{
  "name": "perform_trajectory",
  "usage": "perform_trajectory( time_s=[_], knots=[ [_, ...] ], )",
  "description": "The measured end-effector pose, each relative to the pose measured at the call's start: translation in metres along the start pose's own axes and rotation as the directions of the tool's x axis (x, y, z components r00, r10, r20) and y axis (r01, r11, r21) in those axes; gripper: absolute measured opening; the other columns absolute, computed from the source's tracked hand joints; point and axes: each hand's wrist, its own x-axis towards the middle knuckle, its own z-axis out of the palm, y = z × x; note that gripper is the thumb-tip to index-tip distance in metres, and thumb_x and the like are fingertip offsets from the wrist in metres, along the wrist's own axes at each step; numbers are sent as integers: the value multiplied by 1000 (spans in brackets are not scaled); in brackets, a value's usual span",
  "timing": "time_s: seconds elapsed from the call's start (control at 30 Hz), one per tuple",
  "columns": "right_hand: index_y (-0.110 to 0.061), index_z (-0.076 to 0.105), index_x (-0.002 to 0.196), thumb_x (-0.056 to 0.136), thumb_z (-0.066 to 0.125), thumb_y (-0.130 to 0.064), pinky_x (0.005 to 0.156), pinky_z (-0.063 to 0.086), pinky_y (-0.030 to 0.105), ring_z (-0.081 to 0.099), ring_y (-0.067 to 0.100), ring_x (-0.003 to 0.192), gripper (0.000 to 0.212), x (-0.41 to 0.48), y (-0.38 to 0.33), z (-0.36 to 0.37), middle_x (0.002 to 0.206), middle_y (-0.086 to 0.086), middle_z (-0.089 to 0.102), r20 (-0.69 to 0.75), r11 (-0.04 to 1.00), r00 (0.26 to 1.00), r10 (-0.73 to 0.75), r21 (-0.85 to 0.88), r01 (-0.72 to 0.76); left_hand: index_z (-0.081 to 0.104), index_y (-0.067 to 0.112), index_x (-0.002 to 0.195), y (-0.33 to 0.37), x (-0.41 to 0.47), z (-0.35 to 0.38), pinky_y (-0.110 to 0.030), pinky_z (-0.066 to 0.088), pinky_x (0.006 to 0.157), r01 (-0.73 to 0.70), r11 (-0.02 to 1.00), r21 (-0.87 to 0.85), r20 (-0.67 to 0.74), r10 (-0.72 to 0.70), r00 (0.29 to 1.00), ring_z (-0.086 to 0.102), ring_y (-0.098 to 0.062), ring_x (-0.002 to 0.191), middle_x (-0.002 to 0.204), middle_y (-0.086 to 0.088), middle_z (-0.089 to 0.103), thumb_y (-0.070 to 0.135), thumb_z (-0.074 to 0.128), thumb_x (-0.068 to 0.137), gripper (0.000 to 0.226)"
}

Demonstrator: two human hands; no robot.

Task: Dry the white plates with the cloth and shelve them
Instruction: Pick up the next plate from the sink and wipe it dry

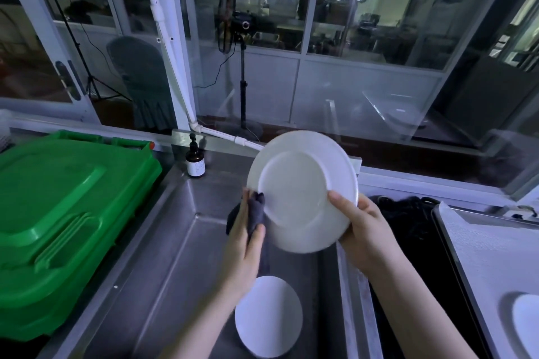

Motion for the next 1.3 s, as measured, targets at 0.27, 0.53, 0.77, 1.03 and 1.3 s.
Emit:
perform_trajectory(
  time_s=[0.27,0.53,0.77,1.03,1.3],
  knots=[
    [-7,63,122,93,62,-17,97,52,51,68,36,109,31,12,19,27,120,21,70,-162,975,982,98,215,-62,7,37,148,1,-10,32,-24,0,121,-223,939,262,43,219,975,-4,0,149,161,17,4,43,29,97,56],
    [-9,61,129,89,63,-21,86,59,41,69,30,108,42,9,18,30,122,17,70,-131,955,987,94,294,-52,10,37,150,1,-8,15,-43,10,121,-264,920,289,16,271,962,1,-9,151,163,9,9,34,33,101,54],
    [0,58,129,98,54,-14,99,52,52,66,40,112,34,8,22,38,125,26,66,-127,955,980,150,273,-111,14,36,150,3,1,26,-46,15,122,-286,874,393,78,278,957,1,-4,150,161,13,8,45,25,100,52],
    [-6,54,137,98,54,-22,102,48,56,59,43,122,42,12,18,29,131,25,63,-139,953,982,124,293,-79,19,27,155,3,-8,22,-47,15,118,-401,792,460,141,380,914,6,-16,152,165,4,11,44,24,103,54],
    [-7,75,108,77,71,-21,84,60,39,73,32,97,34,-4,39,34,112,23,72,-114,982,985,131,154,-113,19,27,153,13,38,21,-24,4,119,-147,947,287,121,117,986,3,-10,151,160,15,8,33,35,105,52]
  ],
)
